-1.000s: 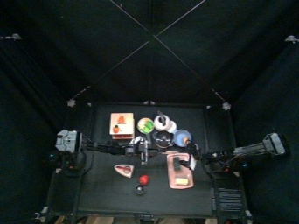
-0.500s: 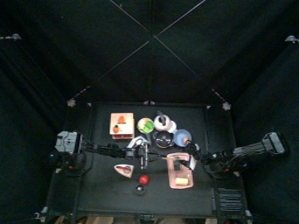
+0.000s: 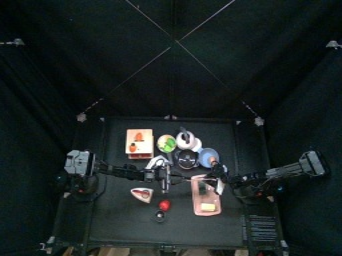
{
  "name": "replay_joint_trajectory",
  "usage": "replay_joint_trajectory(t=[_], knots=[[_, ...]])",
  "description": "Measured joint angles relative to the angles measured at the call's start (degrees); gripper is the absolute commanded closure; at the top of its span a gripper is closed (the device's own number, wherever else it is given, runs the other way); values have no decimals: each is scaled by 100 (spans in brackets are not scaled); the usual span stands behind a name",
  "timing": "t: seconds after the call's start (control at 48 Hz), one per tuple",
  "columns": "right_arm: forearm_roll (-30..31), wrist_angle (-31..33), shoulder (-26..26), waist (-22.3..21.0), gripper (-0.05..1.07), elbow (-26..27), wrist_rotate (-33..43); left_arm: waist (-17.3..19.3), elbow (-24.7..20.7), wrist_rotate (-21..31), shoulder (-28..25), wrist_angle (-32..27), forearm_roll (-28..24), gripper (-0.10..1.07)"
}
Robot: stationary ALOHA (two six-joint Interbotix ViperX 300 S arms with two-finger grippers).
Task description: Grab cleaver with other hand
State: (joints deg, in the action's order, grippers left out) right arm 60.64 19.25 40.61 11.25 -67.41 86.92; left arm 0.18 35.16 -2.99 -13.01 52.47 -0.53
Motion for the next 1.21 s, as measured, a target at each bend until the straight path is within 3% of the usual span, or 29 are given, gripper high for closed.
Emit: replay_joint_trajectory(t=[0.188, 0.292, 0.583, 0.833, 1.208], knots=[[0, 0, 141, 53, 61, -18, -18, -9, 0, 26, -35, -18, 62, 37], [-18, 0, 237, 79, 62, -35, -18, -35, -26, 18, -35, -141, 185, 37], [-158, 141, 255, 97, 62, -123, -18, -62, -387, 0, -35, -1450, 255, 37], [-360, 773, 281, 114, 62, -114, -26, -79, -668, -9, -141, -2241, 132, 37], [-589, 976, 299, 149, 62, -123, -26, -79, -844, -18, -316, -2470, 105, 37]])
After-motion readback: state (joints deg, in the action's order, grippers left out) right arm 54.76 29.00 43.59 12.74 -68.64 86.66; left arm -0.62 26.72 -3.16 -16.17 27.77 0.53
